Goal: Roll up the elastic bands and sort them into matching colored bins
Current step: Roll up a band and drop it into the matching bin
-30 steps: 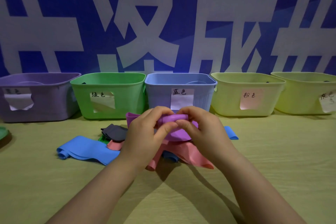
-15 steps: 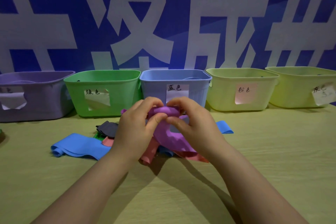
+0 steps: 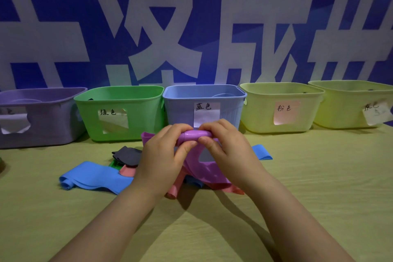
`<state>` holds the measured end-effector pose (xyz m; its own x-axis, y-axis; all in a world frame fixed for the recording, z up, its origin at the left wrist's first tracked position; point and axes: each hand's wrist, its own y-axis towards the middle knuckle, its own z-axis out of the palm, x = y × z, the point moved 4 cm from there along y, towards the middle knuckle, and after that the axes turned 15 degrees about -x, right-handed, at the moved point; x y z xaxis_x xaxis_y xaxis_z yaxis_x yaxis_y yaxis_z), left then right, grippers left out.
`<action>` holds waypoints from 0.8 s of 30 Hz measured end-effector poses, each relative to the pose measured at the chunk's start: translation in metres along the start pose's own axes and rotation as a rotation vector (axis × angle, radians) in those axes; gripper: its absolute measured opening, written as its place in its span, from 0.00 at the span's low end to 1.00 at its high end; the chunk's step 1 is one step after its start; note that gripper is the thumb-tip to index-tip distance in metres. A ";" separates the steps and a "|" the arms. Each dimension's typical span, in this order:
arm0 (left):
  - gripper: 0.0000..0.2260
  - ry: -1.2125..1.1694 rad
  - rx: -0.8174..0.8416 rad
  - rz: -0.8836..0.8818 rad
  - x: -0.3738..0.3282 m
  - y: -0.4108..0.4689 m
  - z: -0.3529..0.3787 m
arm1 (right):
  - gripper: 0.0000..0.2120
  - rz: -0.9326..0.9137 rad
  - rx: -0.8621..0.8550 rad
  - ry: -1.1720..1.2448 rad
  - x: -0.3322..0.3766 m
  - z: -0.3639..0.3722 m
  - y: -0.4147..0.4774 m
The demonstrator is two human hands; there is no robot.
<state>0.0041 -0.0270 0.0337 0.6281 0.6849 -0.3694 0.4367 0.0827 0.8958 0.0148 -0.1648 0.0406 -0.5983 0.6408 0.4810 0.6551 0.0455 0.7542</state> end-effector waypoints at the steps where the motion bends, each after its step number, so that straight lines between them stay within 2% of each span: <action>1: 0.08 0.005 -0.001 0.002 0.000 0.000 0.000 | 0.18 0.008 0.003 0.013 -0.001 0.000 0.000; 6: 0.10 0.022 0.009 -0.033 0.005 0.000 0.000 | 0.18 -0.025 0.017 0.027 0.000 0.002 -0.003; 14: 0.09 0.012 0.017 -0.009 0.001 -0.002 0.002 | 0.10 -0.063 -0.022 0.011 -0.003 -0.001 0.001; 19: 0.09 0.010 0.018 -0.014 0.001 -0.002 0.003 | 0.10 -0.066 -0.046 0.040 -0.003 0.000 0.000; 24: 0.08 0.016 0.009 -0.022 0.000 -0.002 0.002 | 0.13 0.007 -0.050 0.080 -0.003 -0.002 -0.001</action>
<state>0.0043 -0.0291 0.0311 0.6082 0.6943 -0.3847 0.4562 0.0909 0.8852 0.0146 -0.1684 0.0393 -0.6305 0.5772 0.5189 0.6366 0.0022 0.7712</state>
